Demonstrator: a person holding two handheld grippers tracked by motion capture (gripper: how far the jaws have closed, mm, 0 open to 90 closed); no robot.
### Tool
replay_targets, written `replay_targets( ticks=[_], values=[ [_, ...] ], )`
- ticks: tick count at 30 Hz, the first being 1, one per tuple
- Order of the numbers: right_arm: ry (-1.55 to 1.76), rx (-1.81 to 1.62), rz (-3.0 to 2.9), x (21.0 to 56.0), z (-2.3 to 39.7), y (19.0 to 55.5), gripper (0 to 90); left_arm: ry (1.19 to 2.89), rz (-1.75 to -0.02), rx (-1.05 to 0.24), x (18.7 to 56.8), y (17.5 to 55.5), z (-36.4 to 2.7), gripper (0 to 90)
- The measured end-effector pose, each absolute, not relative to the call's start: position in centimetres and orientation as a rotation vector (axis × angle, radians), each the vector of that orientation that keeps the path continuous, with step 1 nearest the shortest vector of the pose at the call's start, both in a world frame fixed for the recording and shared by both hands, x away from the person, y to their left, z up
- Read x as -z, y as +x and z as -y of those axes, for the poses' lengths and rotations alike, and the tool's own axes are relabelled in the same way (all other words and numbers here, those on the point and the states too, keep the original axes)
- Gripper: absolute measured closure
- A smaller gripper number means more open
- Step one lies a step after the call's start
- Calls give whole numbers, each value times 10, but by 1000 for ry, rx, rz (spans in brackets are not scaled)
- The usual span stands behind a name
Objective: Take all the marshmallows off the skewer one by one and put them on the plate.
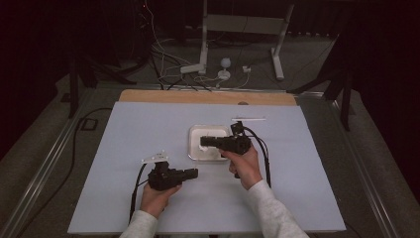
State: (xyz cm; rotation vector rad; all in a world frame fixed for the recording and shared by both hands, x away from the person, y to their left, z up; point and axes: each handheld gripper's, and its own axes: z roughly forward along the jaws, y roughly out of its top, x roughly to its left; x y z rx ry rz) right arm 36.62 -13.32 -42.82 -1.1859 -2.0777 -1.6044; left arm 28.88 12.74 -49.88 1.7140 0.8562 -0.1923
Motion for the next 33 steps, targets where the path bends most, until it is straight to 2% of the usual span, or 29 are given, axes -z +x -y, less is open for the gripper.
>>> replay_targets(
  ticks=[9, 18, 33],
  values=[
    [-1176, 1584, 2084, 430, 133, 366, 732, 1715, -875, 144, 496, 287, -130, 900],
    [-1203, 1574, 2088, 428, 132, 366, 809, 1733, -876, 125, 494, 288, -129, 900],
    [-1294, 1702, 2053, 416, 145, 372, 814, 1761, -849, 105, 493, 286, -130, 900]
  ],
)
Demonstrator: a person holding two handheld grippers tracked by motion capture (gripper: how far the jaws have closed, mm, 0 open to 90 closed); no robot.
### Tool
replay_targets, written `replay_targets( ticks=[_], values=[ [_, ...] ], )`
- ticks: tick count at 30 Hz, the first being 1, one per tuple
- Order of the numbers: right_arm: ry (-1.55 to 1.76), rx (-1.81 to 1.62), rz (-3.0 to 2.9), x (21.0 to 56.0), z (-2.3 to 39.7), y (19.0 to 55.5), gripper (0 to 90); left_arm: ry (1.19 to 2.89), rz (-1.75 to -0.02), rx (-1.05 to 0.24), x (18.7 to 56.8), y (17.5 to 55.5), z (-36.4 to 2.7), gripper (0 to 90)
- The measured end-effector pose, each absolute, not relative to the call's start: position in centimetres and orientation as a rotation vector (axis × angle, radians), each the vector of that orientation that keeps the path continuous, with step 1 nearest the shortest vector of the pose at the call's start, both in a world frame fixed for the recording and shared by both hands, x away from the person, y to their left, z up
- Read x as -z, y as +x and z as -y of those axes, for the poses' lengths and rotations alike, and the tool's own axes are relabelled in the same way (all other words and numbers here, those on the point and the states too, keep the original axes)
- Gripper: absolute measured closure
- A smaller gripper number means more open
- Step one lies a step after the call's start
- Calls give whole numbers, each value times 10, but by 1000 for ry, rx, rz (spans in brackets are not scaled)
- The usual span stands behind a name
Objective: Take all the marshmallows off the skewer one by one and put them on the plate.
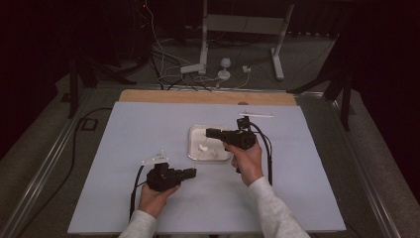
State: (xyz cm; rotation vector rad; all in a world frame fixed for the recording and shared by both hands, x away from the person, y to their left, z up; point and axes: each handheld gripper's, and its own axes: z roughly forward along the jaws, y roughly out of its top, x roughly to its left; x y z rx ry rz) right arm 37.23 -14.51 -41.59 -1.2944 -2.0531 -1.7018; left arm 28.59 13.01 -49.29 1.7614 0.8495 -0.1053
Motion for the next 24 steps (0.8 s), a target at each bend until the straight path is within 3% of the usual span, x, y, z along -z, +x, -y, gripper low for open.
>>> replay_targets(
  ticks=[3, 9, 24],
  values=[
    [-1307, 1759, 2027, 412, 149, 374, 821, 1818, -861, 81, 496, 284, -129, 900],
    [-1331, 1754, 2089, 400, 169, 380, 821, 1757, -871, 114, 494, 285, -131, 900],
    [-1484, 1517, 2293, 443, 161, 389, 802, 1704, -887, 116, 493, 286, -137, 900]
  ],
)
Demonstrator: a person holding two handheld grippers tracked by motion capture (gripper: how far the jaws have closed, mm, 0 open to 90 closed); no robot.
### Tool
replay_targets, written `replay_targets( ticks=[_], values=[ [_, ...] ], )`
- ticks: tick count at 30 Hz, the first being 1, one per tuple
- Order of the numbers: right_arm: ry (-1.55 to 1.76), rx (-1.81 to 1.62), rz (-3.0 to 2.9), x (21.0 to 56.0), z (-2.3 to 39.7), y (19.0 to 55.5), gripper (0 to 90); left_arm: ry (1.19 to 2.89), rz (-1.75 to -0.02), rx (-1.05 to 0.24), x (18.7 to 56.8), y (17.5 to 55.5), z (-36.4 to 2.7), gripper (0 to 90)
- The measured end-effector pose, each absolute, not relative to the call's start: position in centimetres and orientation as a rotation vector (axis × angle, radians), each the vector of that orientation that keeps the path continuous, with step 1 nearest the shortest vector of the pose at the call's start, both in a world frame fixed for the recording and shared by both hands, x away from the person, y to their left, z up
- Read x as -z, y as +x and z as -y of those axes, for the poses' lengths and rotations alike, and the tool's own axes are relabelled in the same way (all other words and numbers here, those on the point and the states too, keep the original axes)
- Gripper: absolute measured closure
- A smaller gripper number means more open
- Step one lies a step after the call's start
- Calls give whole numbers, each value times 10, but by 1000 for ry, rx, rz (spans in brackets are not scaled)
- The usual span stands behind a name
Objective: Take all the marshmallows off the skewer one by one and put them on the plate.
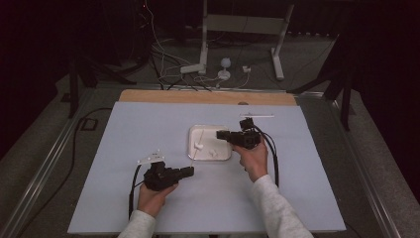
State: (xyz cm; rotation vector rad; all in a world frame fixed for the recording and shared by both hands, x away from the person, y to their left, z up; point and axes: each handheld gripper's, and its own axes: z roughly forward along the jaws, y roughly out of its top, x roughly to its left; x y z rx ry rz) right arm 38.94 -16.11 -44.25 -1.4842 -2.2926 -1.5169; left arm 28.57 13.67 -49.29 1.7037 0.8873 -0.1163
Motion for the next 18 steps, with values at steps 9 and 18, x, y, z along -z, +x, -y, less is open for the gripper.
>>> replay_targets(
  ticks=[9, 18],
  values=[
    [-1590, 1404, 2326, 462, 163, 398, 704, 1700, -893, 120, 494, 287, -137, 900],
    [-1588, 1420, 2275, 461, 164, 395, 410, 1692, -902, 117, 494, 288, -139, 900]
  ],
)
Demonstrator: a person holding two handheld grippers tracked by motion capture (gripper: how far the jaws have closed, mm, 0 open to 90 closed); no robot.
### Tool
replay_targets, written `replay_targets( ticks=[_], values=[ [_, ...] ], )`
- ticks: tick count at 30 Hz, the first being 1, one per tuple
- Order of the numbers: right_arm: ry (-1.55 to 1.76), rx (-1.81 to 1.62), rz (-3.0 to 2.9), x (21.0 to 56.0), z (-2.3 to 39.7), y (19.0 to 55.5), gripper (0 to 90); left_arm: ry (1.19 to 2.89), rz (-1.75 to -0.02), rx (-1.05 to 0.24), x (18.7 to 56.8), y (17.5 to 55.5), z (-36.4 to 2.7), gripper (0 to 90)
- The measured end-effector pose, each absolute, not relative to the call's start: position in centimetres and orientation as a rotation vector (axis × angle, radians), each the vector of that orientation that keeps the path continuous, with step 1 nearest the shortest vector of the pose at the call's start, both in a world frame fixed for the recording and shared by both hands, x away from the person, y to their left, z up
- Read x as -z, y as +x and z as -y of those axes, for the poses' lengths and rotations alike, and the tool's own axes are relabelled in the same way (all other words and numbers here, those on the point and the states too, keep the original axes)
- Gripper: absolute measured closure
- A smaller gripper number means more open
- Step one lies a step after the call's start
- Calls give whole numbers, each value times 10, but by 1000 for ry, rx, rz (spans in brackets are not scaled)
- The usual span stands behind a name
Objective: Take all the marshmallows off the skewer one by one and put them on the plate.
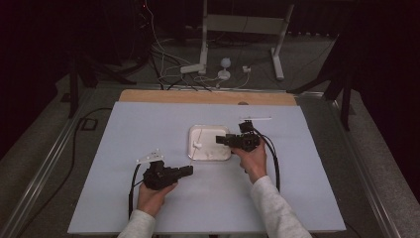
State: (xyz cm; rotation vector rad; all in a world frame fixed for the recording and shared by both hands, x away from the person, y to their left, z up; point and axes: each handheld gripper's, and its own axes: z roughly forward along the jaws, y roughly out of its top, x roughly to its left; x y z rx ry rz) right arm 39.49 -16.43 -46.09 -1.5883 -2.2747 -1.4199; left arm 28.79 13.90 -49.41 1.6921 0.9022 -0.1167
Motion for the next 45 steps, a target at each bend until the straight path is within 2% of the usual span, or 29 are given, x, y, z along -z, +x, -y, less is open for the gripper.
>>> replay_targets(
  ticks=[1, 4, 9, 22, 33, 38, 45],
  values=[
    [-1568, 1444, 2256, 457, 164, 392, 366, 1691, -902, 116, 494, 288, -139, 900],
    [-1527, 1468, 2247, 452, 163, 388, 319, 1687, -905, 116, 494, 288, -139, 900],
    [-1476, 1510, 2219, 446, 161, 382, 284, 1683, -913, 113, 494, 288, -140, 900],
    [-1282, 1568, 2181, 432, 144, 361, 275, 1679, -917, 111, 495, 289, -139, 900],
    [-1182, 1556, 2195, 435, 121, 353, 271, 1674, -917, 112, 494, 289, -138, 900],
    [-1162, 1527, 2216, 438, 112, 351, 324, 1671, -915, 112, 494, 289, -138, 900],
    [-1169, 1517, 2179, 442, 105, 352, 553, 1671, -908, 116, 494, 288, -138, 900]
  ],
)
